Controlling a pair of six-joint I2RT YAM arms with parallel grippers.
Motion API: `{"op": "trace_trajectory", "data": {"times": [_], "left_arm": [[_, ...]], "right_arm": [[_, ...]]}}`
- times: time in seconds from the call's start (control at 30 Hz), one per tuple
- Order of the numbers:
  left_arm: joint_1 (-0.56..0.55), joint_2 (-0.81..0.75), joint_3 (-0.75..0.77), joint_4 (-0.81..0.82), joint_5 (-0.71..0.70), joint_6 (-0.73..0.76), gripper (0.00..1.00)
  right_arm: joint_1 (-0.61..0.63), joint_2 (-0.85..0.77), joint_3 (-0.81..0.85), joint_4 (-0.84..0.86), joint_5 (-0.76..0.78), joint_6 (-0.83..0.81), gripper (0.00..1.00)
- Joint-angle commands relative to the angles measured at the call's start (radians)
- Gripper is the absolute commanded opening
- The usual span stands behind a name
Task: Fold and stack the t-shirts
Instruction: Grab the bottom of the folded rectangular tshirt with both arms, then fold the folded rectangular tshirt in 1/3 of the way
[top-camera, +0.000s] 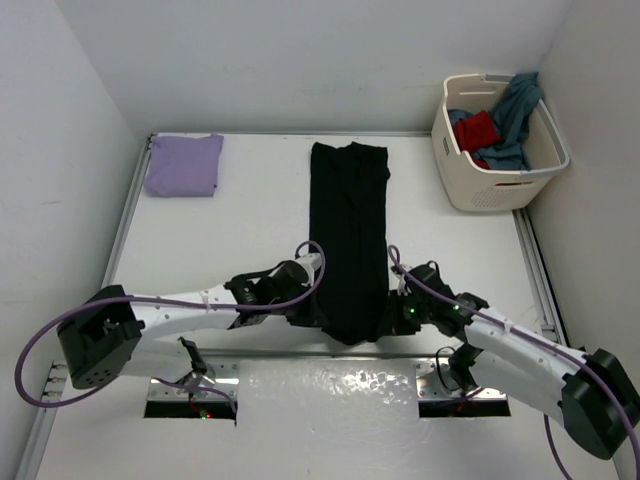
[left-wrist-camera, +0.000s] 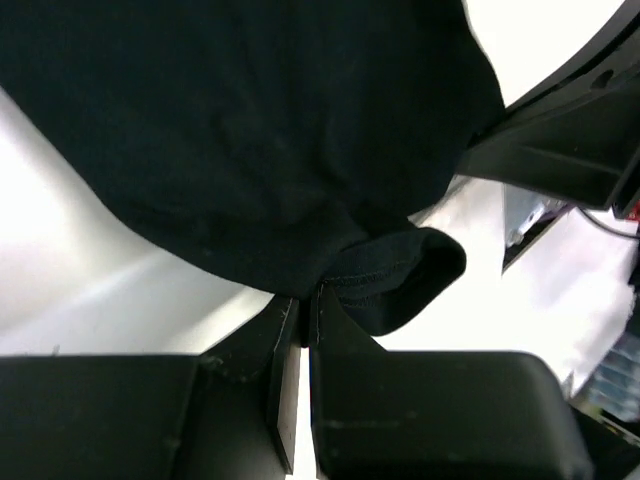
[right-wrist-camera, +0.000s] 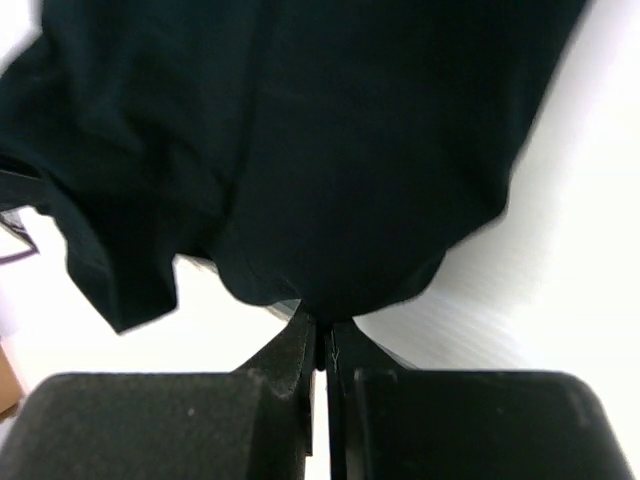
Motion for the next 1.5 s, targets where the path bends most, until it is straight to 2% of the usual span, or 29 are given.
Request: {"op": "trace_trajectory", "data": {"times": [0.0,0.13,0.27,0.5,0.8,0.93,1.1,1.47], "left_arm": [[-0.004,-0.025,0.077,-0.033,-0.080,0.058,0.00],[0.072,-0.019,0.128,-0.047,-0.094,0.091,0.00],[0.152,0.022,0.206,-0.005,-0.080,0.148,0.00],[0.267,0.156,0.462,-0.042,-0.090,0.260,0.00],[0.389,0.334,0.657,-0.070,-0.054,0.323,0.00],[0.430,0.414,0.711,-0.064,-0.037,0.335,0.00],[0.468,0.474,0.769,-0.068,-0.027,0.349,0.00],[0.518,0.625,0.901,-0.074,0.004,0.369,0.00]], "right_arm": [[0.003,0.002,0.100,0.008,0.067,-0.069,0.00],[0.002,0.034,0.233,-0.059,0.193,-0.164,0.00],[0.000,0.122,0.334,-0.055,0.295,-0.221,0.00],[-0.081,0.293,0.529,-0.055,0.427,-0.305,0.00],[-0.245,0.419,0.661,0.045,0.304,-0.407,0.00],[-0.271,0.504,0.744,0.053,0.301,-0.456,0.00],[-0.311,0.625,0.804,0.126,0.198,-0.463,0.00],[-0.366,0.823,0.949,0.152,0.157,-0.462,0.00]]}}
